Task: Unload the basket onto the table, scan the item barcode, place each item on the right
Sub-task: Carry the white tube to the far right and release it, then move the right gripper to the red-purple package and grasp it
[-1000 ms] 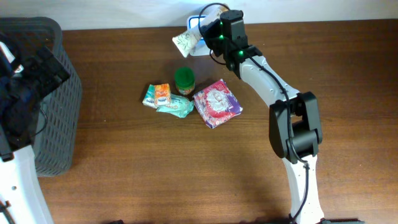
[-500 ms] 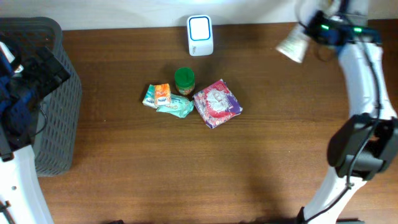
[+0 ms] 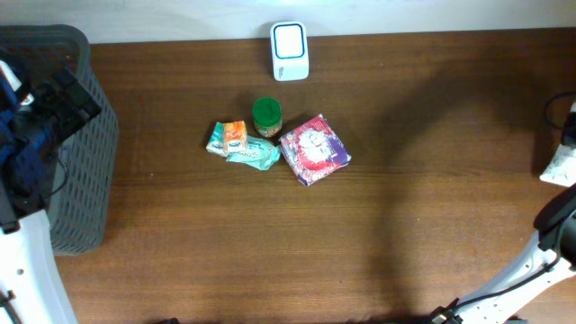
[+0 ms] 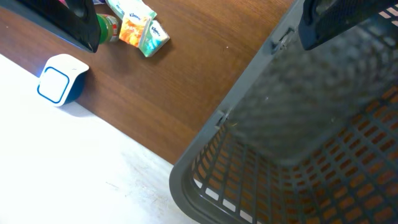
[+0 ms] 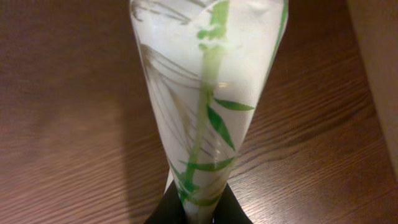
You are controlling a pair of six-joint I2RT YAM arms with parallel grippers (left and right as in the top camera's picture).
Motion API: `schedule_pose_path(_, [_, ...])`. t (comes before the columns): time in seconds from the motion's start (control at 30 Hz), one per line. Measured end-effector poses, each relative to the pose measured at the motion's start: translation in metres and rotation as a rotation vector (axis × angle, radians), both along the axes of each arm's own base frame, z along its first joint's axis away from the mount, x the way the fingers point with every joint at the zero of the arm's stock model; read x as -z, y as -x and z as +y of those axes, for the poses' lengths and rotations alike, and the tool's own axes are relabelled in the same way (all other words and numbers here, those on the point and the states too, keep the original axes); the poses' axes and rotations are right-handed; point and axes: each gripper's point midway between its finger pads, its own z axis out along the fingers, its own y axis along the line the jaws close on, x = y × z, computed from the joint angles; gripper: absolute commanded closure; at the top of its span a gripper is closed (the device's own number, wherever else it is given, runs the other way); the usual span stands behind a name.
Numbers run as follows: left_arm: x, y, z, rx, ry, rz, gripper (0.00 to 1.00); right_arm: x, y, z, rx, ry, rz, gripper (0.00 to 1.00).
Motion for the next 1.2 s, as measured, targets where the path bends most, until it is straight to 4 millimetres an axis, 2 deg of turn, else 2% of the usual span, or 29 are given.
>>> schedule_pose_path(0.03, [0.000, 0.000, 0.000, 0.000, 0.000, 0.000, 0.01, 0.005, 0.003, -0.004, -0.001, 0.002, 0.007, 0.58])
schedule_pose_path(0.07, [0.000, 0.000, 0.000, 0.000, 0.000, 0.000, 0.01, 0.004, 0.004, -0.009, -0.003, 0.013, 0.003, 0.50])
schedule_pose_path(0.1, [0.000, 0.000, 0.000, 0.000, 0.000, 0.000, 0.01, 0.003, 0.003, -0.010, -0.007, 0.020, 0.000, 0.34])
schedule_pose_path(0.2, [0.000, 0.000, 0.000, 0.000, 0.000, 0.000, 0.01, 0.002, 0.000, -0.009, 0.009, 0.017, -0.013, 0.35])
schedule_pose_path(0.27, [0.000, 0.000, 0.000, 0.000, 0.000, 0.000, 0.01, -0.003, -0.009, 0.000, 0.012, -0.002, -0.043, 0.34])
schedule_pose_path(0.3, [0.000, 0.000, 0.000, 0.000, 0.000, 0.000, 0.01, -0.010, -0.019, 0.011, -0.012, -0.026, -0.076, 0.32])
schedule_pose_path(0.33, [0.000, 0.000, 0.000, 0.000, 0.000, 0.000, 0.01, -0.021, -0.030, 0.027, -0.043, -0.056, -0.121, 0.28])
schedule_pose_path(0.4, [0.000, 0.000, 0.000, 0.000, 0.000, 0.000, 0.01, -0.056, -0.061, 0.077, -0.142, -0.152, -0.245, 0.26])
schedule_pose_path(0.47, [0.000, 0.000, 0.000, 0.000, 0.000, 0.000, 0.01, -0.089, -0.084, 0.156, -0.269, -0.344, -0.336, 0.26])
schedule_pose_path(0.5, [0.000, 0.000, 0.000, 0.000, 0.000, 0.000, 0.01, -0.096, -0.086, 0.197, -0.320, -0.461, -0.335, 0.25])
schedule_pose_path(0.53, [0.000, 0.000, 0.000, 0.000, 0.000, -0.001, 0.01, -0.096, -0.081, 0.246, -0.366, -0.599, -0.286, 0.21])
schedule_pose_path(0.6, [0.000, 0.000, 0.000, 0.000, 0.000, 0.000, 0.01, -0.092, -0.074, 0.302, -0.422, -0.710, -0.203, 0.01])
schedule_pose_path(0.63, [0.000, 0.000, 0.000, 0.000, 0.000, 0.000, 0.01, -0.085, -0.072, 0.340, -0.469, -0.744, -0.149, 0.01])
schedule_pose_path(0.67, [0.000, 0.000, 0.000, 0.000, 0.000, -0.001, 0.01, -0.077, -0.068, 0.367, -0.509, -0.757, -0.103, 0.01])
schedule_pose_path(0.77, [0.000, 0.000, 0.000, 0.000, 0.000, 0.000, 0.01, -0.053, -0.056, 0.411, -0.581, -0.700, 0.014, 0.01])
schedule_pose_path(0.83, [0.000, 0.000, 0.000, 0.000, 0.000, 0.000, 0.01, -0.037, -0.045, 0.455, -0.656, -0.669, 0.103, 0.01])
schedule_pose_path(0.87, [0.000, 0.000, 0.000, 0.000, 0.000, 0.000, 0.01, -0.032, -0.042, 0.467, -0.661, -0.660, 0.127, 0.01])
schedule_pose_path(1.03, [0.000, 0.000, 0.000, 0.000, 0.000, 0.000, 0.01, -0.009, -0.042, 0.500, -0.607, -0.650, 0.188, 0.02])
schedule_pose_path(1.13, [0.000, 0.000, 0.000, 0.000, 0.000, 0.000, 0.01, 0.004, -0.038, 0.514, -0.629, -0.648, 0.220, 0.18])
schedule_pose_path(1.2, [0.000, 0.000, 0.000, 0.000, 0.000, 0.000, 0.01, 0.019, -0.033, 0.525, -0.649, -0.647, 0.259, 0.22])
